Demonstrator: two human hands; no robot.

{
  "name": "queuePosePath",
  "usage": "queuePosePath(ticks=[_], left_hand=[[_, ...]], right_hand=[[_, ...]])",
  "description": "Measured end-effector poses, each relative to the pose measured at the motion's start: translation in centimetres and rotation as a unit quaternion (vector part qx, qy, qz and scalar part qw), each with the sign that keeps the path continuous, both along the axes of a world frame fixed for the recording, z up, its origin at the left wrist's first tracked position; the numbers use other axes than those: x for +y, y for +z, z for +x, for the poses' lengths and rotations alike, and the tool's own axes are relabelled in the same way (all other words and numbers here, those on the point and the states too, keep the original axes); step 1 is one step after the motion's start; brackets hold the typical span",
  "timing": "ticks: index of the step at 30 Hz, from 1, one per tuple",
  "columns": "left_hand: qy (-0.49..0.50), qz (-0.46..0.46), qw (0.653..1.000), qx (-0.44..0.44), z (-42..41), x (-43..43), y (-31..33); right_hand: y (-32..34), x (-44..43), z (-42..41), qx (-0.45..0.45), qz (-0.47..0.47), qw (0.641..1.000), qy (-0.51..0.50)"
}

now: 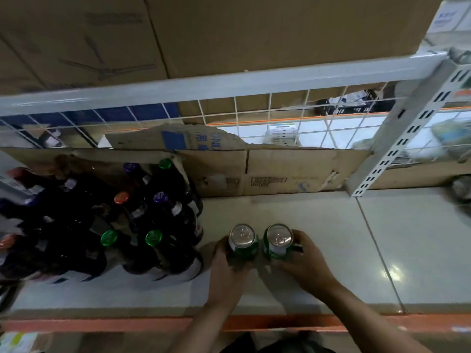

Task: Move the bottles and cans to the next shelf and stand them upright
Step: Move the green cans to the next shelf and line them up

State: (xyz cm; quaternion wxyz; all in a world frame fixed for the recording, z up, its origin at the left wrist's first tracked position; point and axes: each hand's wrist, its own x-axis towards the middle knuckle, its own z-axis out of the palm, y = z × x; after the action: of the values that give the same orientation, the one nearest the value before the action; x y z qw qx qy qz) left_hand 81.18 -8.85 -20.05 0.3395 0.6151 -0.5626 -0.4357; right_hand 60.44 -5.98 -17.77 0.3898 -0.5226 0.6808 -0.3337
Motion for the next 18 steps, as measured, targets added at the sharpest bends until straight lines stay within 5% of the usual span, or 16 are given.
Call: queuePosePath(ticks=[18], left_hand=[[0.090,0.002,0.996,-0.015,-3.1,-11.4,0.2]], right_hand=[[0.6,-12.3,0.5,0.078,0.004,0.997,-0.021]])
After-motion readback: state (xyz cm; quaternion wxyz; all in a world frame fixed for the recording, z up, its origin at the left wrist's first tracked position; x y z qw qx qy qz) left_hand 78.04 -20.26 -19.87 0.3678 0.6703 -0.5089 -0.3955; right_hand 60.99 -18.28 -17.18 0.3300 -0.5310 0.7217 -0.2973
